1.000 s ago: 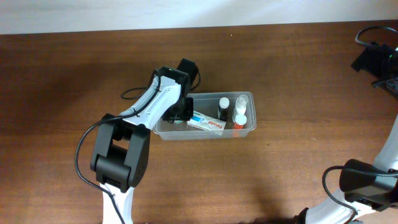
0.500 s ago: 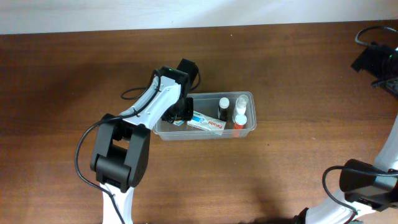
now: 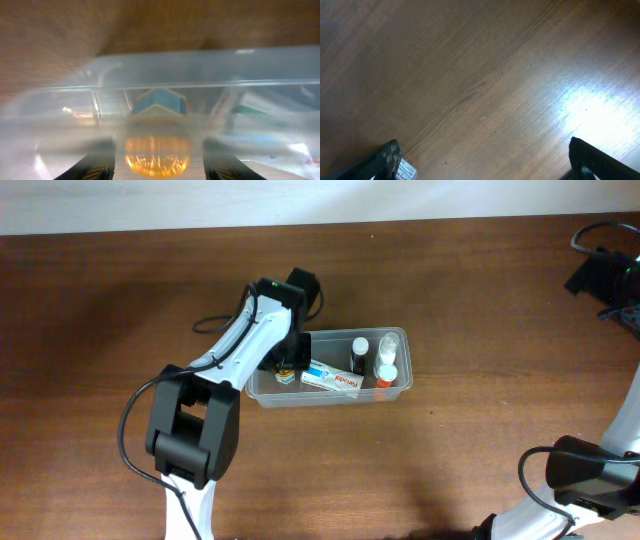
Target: Pack container
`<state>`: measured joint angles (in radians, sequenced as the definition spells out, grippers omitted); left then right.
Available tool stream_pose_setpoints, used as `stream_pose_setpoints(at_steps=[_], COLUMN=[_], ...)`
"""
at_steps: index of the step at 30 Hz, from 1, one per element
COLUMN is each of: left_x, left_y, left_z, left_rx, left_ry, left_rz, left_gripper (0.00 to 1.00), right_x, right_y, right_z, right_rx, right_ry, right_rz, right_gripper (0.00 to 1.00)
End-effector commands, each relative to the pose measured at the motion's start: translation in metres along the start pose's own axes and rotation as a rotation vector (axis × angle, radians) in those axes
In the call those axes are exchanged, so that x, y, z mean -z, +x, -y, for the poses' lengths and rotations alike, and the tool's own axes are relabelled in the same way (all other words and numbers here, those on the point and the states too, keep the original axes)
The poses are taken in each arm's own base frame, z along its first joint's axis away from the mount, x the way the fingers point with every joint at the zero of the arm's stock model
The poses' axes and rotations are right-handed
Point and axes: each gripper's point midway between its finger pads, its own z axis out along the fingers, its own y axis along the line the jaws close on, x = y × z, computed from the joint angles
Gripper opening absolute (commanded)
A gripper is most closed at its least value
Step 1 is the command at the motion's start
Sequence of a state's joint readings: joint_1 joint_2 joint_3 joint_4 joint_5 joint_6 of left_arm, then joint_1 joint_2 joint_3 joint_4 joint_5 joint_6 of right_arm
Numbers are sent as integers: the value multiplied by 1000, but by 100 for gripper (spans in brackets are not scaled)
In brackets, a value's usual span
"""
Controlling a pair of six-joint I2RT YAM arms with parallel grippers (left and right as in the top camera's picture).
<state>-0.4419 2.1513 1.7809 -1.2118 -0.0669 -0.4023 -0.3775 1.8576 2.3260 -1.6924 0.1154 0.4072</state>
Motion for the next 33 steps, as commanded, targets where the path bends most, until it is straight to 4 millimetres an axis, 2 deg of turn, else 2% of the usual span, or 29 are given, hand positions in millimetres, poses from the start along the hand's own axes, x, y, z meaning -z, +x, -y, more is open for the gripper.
stream_pose_setpoints(at_steps=[1, 5, 8, 11, 15, 16, 17, 18, 23, 29, 33], left_x=[60, 98, 129, 164, 221, 234, 245, 255, 285, 321, 335], left_y=[-21, -23, -14, 4, 41, 52, 64, 76, 138, 176, 200], left_z=[-8, -12, -17, -22, -31, -35, -39, -44, -85, -108, -117], left_rx=[5, -9, -29, -97, -156, -162, -170, -177, -185, -153, -147], left_ry=[8, 18, 34, 48, 60, 59, 59, 53, 0, 70, 129], left_rz=[154, 219, 256, 306, 414, 440, 462, 481, 515, 674, 748], left_gripper=[63, 69, 72, 72, 73, 79, 96, 99, 99, 99, 99], right_x=[3, 3, 3, 3, 3, 3, 3, 3, 3, 3, 3], right_y=[0, 0, 0, 0, 0, 0, 0, 0, 0, 0, 0], right_z=[3, 3, 3, 3, 3, 3, 3, 3, 3, 3, 3], right_rx=[4, 4, 4, 4, 4, 4, 4, 4, 4, 4, 4], right_ry=[9, 9, 9, 9, 9, 8, 8, 8, 9, 9, 8], right_rz=[7, 7, 7, 7, 7, 6, 6, 6, 7, 7, 6], right_gripper=[98, 98, 98, 98, 98, 99, 98, 98, 98, 98, 98])
